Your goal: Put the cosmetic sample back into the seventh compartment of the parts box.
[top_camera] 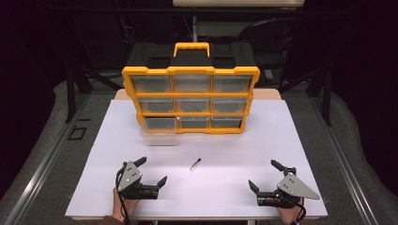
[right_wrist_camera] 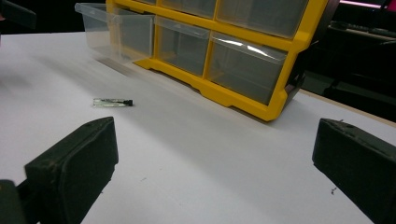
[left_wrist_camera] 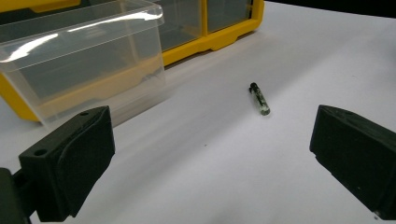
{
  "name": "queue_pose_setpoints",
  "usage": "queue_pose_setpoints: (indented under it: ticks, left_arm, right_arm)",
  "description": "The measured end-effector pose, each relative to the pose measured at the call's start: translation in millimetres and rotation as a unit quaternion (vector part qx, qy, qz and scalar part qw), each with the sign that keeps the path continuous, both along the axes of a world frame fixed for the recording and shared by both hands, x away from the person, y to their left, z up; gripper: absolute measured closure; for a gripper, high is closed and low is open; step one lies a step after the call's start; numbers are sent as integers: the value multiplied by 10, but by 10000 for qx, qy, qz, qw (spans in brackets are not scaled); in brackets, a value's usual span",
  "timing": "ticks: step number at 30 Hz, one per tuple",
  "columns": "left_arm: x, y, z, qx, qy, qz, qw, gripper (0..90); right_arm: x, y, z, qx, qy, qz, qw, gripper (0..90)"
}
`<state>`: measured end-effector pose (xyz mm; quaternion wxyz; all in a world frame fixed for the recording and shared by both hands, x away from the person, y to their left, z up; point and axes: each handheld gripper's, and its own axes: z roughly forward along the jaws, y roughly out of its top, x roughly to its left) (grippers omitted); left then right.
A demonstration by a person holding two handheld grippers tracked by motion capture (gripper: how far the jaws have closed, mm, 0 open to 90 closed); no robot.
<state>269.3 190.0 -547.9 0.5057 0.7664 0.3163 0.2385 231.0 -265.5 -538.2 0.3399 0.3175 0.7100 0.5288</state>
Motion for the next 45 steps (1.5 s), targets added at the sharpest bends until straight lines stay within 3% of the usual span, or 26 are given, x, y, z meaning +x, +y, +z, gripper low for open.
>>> queue_pose_setpoints:
  ticks: [5, 16, 25, 33, 45]
  left_arm:
    - [59, -129, -7, 22, 125, -116, 9999, 0]
    - [135, -379, 19, 146, 183, -314, 9992, 0]
    - [206, -609, 41, 270, 308, -328, 9986, 0]
    - [238, -712, 56, 338, 368, -362, 9981, 0]
    - [325, -949, 72, 592, 493, -393, 9963, 0]
  right_arm:
    - [3, -24, -2, 63, 13, -35, 10000, 0]
    - [18, -13, -12, 63, 40, -66, 10000, 0]
    - [20, -20, -12, 59, 48, -102, 9999, 0]
    - [15, -25, -7, 88, 59, -106, 9999, 0]
    - [13, -26, -5, 83, 81, -111, 9999, 0]
